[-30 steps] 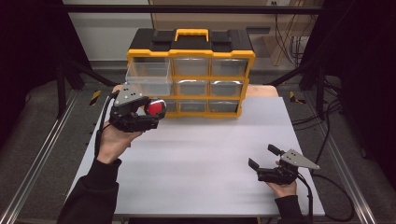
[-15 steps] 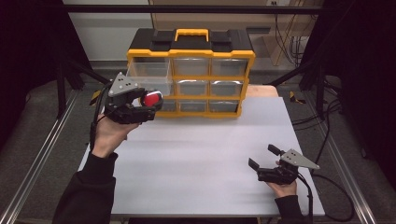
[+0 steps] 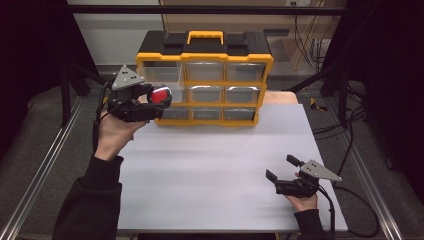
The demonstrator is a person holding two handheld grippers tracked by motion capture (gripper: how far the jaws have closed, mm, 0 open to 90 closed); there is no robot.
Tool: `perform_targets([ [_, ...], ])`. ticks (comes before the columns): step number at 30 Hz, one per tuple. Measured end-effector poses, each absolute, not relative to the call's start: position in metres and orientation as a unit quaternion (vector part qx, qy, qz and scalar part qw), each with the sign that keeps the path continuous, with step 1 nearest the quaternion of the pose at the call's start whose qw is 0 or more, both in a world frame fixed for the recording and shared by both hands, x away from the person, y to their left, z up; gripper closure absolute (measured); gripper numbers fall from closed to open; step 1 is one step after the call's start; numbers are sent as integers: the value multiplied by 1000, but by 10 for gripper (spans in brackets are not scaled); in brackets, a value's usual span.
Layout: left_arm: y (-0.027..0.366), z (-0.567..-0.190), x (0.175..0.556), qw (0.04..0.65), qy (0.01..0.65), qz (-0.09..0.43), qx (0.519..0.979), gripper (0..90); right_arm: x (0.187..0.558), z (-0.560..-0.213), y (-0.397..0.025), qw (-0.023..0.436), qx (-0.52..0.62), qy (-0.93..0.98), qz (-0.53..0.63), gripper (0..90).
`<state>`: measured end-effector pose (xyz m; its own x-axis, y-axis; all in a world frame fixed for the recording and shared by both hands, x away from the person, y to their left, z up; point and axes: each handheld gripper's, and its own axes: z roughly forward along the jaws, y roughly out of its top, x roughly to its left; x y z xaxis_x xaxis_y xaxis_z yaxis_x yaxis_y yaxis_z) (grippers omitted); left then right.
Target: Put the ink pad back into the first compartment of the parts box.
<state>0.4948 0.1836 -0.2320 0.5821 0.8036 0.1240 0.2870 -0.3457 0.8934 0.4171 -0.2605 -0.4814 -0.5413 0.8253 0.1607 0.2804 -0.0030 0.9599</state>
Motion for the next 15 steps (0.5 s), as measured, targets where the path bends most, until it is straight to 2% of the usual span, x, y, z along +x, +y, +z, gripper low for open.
perform_targets([
  [15,186,-215,510,442,362,301,764,293,417,-481,-261,240,414,665,574,4],
])
